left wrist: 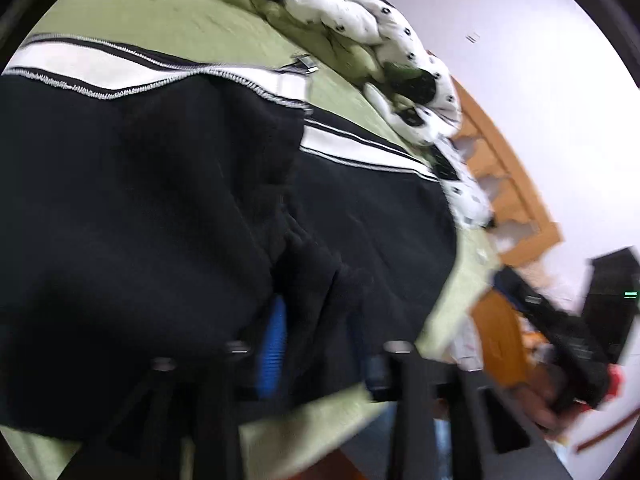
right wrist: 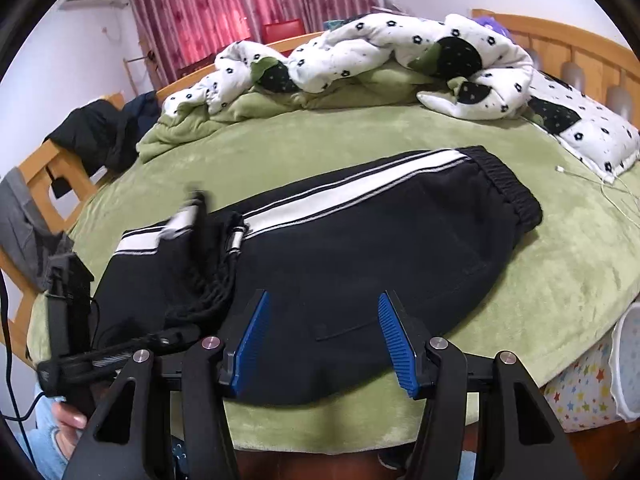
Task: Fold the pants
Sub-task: 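Grasp the waistband drawstring with the right tool while the left tool releases the cuff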
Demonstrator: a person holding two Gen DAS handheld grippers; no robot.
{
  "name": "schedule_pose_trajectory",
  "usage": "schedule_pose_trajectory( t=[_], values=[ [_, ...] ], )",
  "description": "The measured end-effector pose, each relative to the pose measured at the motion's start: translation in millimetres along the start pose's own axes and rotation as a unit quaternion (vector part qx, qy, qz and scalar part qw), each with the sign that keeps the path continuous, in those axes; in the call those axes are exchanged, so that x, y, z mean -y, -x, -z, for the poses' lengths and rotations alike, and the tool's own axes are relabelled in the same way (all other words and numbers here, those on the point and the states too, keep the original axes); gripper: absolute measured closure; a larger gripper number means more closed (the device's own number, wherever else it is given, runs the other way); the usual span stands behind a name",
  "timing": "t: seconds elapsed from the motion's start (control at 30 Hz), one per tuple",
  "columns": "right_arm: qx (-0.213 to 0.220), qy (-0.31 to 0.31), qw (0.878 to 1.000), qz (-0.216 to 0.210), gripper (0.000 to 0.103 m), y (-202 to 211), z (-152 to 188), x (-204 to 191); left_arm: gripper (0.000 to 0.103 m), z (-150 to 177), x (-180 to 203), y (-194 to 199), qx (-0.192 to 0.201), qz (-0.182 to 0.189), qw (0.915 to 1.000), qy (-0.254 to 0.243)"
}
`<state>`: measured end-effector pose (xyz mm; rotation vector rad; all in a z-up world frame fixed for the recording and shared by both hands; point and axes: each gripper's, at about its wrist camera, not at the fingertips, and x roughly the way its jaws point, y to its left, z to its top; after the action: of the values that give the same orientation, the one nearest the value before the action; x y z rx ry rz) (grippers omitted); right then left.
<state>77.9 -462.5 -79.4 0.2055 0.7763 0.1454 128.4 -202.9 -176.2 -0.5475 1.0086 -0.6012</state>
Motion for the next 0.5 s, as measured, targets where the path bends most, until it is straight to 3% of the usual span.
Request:
schedule_pose_trajectory(
  t=[0.03, 0.17, 0.23, 0.3, 0.43, 0.47, 0.5],
  values=[
    [-0.005, 0.001, 1.000, -0.009, 0.047, -4.4, -1.1, -6.1, 0.046, -0.7, -3.1, 15.7, -0.001, 0.006, 1.0000, 0.004],
    [-0.032, 0.010, 0.999, -0.042, 0.047, -26.0, -2.9, -35.7, 0.035, 3.7, -25.5, 80.7, 0.055, -0.024, 0.9982, -0.001],
    [-0.042, 0.016, 0.997, -0.066, 0.047, -37.7, -2.0, -53.8, 0.035, 5.3, -45.2, 106.1, 0.074, -0.067, 0.9950, 0.004],
    [-0.049, 0.022, 0.995, -0.086, 0.047, -48.0, 1.1, -73.1, 0.035, 7.9, -63.8, 131.2, 0.090, -0.137, 0.9864, 0.003],
    [-0.058, 0.049, 0.993, -0.092, 0.048, -73.1, 8.1, -110.1, 0.035, 19.9, -97.1, 169.5, 0.110, -0.163, 0.9802, 0.026],
    [-0.069, 0.061, 0.992, -0.086, 0.050, -82.9, 11.2, -118.4, 0.035, 22.6, -107.6, 179.1, 0.111, -0.161, 0.9801, 0.036],
    [-0.083, 0.074, 0.990, -0.083, 0.067, -94.1, 15.9, -125.8, 0.035, 24.0, -114.3, 183.1, 0.113, -0.160, 0.9796, 0.044]
  ],
)
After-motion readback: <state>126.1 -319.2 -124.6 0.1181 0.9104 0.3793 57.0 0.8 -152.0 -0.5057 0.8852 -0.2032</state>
